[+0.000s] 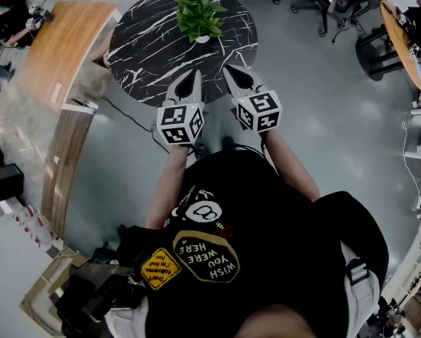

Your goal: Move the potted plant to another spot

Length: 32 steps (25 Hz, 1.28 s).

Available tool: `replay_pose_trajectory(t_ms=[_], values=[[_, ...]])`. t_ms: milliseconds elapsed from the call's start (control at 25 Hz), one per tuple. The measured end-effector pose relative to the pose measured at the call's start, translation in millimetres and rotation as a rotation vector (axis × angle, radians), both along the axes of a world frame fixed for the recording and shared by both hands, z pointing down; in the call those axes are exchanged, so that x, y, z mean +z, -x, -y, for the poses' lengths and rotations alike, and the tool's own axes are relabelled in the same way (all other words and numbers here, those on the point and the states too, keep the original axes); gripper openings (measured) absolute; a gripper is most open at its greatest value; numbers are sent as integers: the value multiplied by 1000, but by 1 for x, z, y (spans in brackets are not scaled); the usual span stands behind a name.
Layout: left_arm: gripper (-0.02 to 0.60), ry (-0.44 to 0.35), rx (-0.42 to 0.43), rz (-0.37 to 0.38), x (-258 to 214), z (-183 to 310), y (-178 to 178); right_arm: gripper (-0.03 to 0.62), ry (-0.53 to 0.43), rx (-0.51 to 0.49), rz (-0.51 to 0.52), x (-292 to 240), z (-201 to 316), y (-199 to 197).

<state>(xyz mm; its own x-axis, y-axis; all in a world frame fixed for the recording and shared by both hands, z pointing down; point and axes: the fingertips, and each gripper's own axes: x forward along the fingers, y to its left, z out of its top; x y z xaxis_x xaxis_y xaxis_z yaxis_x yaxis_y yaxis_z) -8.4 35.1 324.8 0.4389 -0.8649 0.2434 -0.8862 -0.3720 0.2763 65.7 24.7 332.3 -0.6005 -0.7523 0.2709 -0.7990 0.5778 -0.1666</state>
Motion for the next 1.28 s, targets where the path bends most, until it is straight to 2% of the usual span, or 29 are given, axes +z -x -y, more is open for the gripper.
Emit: replay_pose_trajectory(t_ms=[520, 840, 1040, 1280], values=[[5, 21, -7, -15, 8, 1, 20, 2, 21, 21, -15, 10, 1, 11], [5, 33, 40, -14, 20, 15, 31, 2, 41, 36, -45, 27, 8, 30], [5, 49, 61, -9, 30, 27, 34, 2, 38, 43, -39, 34, 21, 37], [5, 78, 35, 4, 52, 48, 33, 2, 52, 19, -48, 55, 49, 35]])
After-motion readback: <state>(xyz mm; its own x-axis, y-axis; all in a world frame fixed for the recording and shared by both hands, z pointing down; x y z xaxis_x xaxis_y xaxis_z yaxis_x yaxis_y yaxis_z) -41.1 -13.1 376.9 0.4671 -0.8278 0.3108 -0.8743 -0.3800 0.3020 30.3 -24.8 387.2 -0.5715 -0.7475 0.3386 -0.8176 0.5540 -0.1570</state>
